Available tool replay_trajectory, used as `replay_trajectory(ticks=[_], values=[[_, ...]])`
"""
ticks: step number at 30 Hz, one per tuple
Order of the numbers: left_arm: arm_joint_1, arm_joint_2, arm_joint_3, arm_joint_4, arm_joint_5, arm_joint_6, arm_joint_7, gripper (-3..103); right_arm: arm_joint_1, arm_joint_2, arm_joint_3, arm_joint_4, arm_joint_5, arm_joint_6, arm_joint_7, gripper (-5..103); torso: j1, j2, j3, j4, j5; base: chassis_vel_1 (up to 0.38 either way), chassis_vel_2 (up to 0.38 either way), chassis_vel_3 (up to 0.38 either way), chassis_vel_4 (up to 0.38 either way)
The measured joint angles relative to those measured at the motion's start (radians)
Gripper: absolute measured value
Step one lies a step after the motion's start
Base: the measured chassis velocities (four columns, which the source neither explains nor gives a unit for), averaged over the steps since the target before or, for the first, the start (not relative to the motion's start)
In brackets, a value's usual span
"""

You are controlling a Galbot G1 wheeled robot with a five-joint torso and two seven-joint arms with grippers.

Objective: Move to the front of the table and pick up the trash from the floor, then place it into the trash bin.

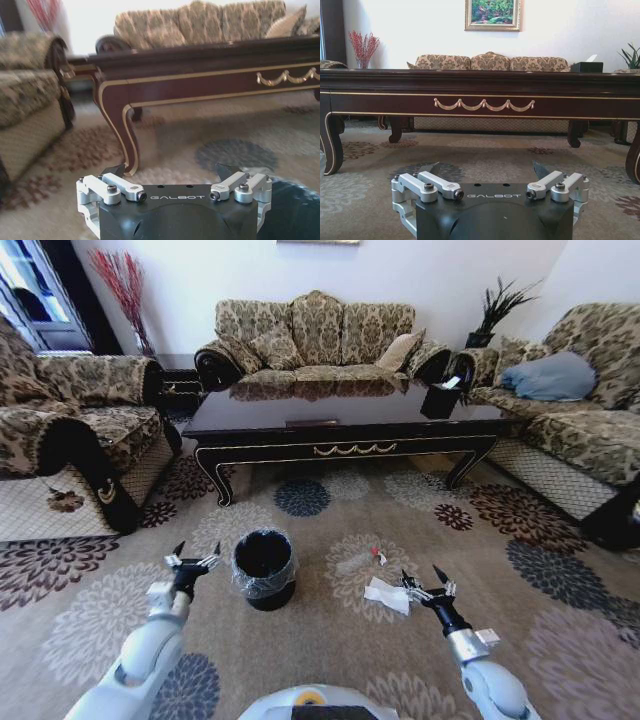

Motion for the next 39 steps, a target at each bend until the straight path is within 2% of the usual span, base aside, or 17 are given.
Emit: replay_trajectory(ticks=[3, 4, 5, 6, 7, 9, 16, 25, 28, 37, 39], values=[[-0.066, 0.039, 0.015, -0.009, -0.197, 0.144, -0.072, 100, -0.001, -0.003, -0.002, -0.001, -0.003, 0.003, 0.000, 100, 0.000, 0.000, 0.000, -0.0006, 0.0002, 0.000, 0.000, 0.000, 0.000], [-0.071, 0.047, 0.008, -0.015, -0.260, 0.191, -0.096, 100, 0.009, -0.011, -0.010, -0.005, -0.003, 0.003, 0.000, 100, 0.000, 0.000, 0.000, -0.0001, 0.0000, 0.000, 0.000, 0.000, 0.000], [-0.071, 0.047, 0.008, -0.015, -0.260, 0.191, -0.096, 100, 0.009, -0.011, -0.010, -0.005, -0.003, 0.003, 0.000, 100, 0.000, 0.000, 0.000, -0.0001, 0.0000, 0.000, 0.000, 0.000, 0.000], [-0.080, 0.058, 0.000, -0.021, -0.330, 0.245, -0.125, 100, 0.018, -0.019, -0.021, -0.010, -0.003, 0.003, 0.000, 100, 0.000, 0.000, 0.000, 0.0009, 0.0000, 0.000, 0.000, 0.000, 0.000], [-0.090, 0.066, -0.003, -0.020, -0.384, 0.283, -0.147, 100, 0.021, -0.021, -0.026, -0.012, -0.004, 0.003, -0.001, 100, 0.000, 0.000, 0.000, 0.0008, 0.0003, 0.000, 0.000, 0.000, 0.000], [-0.104, 0.075, -0.002, -0.007, -0.430, 0.319, -0.164, 100, 0.025, -0.027, -0.038, -0.015, -0.012, 0.003, -0.004, 100, 0.000, 0.000, 0.000, 0.0002, 0.0001, 0.000, 0.000, 0.000, 0.000], [-0.138, 0.081, 0.007, 0.019, -0.497, 0.349, -0.190, 100, 0.046, -0.046, -0.072, -0.017, -0.020, 0.000, -0.006, 100, 0.000, 0.000, 0.000, 0.0006, 0.0001, 0.000, 0.000, 0.000, 0.000], [-0.259, 0.082, 0.086, 0.089, -0.588, 0.366, -0.211, 100, 0.026, -0.051, -0.061, -0.007, -0.019, 0.000, -0.006, 100, 0.000, 0.000, 0.000, 0.0002, 0.0001, 0.000, 0.000, 0.000, 0.000], [-0.335, 0.074, 0.130, 0.135, -0.665, 0.396, -0.262, 100, 0.022, -0.049, -0.061, -0.005, -0.024, 0.000, -0.005, 100, 0.000, 0.000, 0.000, 0.0000, 0.0002, 0.000, 0.000, 0.000, 0.000], [-0.474, 0.045, 0.281, 0.261, -0.699, 0.428, -0.283, 100, 0.017, -0.045, -0.056, -0.003, -0.024, -0.003, 0.001, 100, 0.000, 0.000, 0.000, 0.0002, 0.0002, 0.000, 0.000, 0.000, 0.000], [-0.497, 0.033, 0.302, 0.282, -0.704, 0.429, -0.286, 103, 0.017, -0.046, -0.055, -0.005, -0.023, -0.003, 0.002, 100, 0.000, 0.000, 0.000, 0.0002, 0.0002, 0.000, 0.000, 0.000, 0.000]])
